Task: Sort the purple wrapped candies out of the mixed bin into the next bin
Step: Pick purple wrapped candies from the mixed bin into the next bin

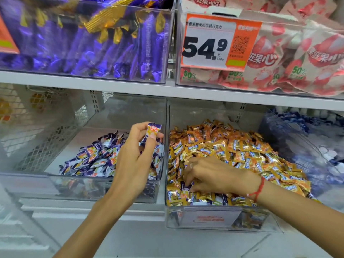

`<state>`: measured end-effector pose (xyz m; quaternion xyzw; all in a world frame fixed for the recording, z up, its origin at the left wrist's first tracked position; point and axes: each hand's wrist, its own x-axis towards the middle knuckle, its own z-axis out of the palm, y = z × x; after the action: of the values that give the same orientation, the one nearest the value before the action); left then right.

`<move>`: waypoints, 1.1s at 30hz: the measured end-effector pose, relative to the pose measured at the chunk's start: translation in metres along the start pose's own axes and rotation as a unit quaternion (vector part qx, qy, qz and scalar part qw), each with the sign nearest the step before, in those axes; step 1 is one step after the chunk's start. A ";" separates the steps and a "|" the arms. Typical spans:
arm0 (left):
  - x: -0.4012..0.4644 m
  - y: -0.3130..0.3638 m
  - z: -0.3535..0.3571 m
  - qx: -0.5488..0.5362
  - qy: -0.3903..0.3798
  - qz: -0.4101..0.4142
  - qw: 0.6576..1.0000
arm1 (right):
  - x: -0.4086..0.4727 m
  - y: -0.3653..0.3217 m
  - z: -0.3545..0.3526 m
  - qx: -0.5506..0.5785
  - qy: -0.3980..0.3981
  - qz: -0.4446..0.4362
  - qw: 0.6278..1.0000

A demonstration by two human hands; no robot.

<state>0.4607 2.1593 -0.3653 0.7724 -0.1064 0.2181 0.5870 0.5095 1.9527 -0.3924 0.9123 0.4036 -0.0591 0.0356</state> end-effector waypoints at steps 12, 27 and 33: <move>0.000 -0.003 0.005 -0.003 0.028 -0.002 1.000 | -0.005 0.006 -0.004 0.177 -0.004 0.056 0.983; 0.006 0.009 0.005 -0.145 0.028 -0.080 0.986 | 0.008 -0.050 -0.066 0.460 0.391 0.015 0.797; 0.009 0.006 -0.003 -0.093 0.005 -0.058 0.994 | 0.024 -0.055 -0.059 0.487 0.394 0.003 0.780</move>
<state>0.4658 2.1612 -0.3555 0.7183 -0.0786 0.1768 0.6683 0.4894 2.0138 -0.3385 0.7530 0.2971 0.1171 -0.5753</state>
